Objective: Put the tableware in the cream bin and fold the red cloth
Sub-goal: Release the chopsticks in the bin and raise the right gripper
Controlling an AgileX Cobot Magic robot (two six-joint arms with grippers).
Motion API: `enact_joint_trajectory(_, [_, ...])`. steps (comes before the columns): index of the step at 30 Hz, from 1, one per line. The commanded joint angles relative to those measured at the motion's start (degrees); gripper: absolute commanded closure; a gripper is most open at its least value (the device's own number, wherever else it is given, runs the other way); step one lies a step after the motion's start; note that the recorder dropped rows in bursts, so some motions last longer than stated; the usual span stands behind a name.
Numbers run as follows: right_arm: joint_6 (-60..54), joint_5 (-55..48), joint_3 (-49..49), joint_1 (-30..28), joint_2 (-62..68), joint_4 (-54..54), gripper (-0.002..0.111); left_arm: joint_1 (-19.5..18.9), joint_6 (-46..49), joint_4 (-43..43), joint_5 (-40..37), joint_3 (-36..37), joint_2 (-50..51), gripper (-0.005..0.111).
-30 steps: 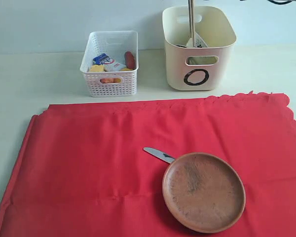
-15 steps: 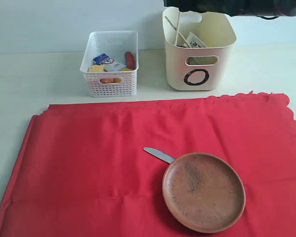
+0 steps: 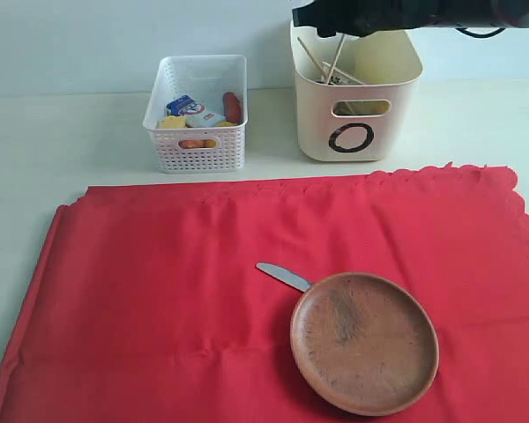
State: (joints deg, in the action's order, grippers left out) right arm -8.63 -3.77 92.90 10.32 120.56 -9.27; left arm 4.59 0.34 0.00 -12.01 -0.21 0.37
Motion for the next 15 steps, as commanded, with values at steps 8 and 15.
enact_joint_trajectory(8, [-0.3, -13.5, 0.2, -0.2, -9.9, 4.9, 0.051, 0.0, 0.0, 0.0, 0.1, 0.2, -0.4, 0.107])
enact_joint_trajectory(15, [-0.3, -29.4, 0.2, -0.2, -15.3, 9.9, 0.051, 0.0, 0.0, 0.0, 0.1, 0.2, -0.4, 0.107])
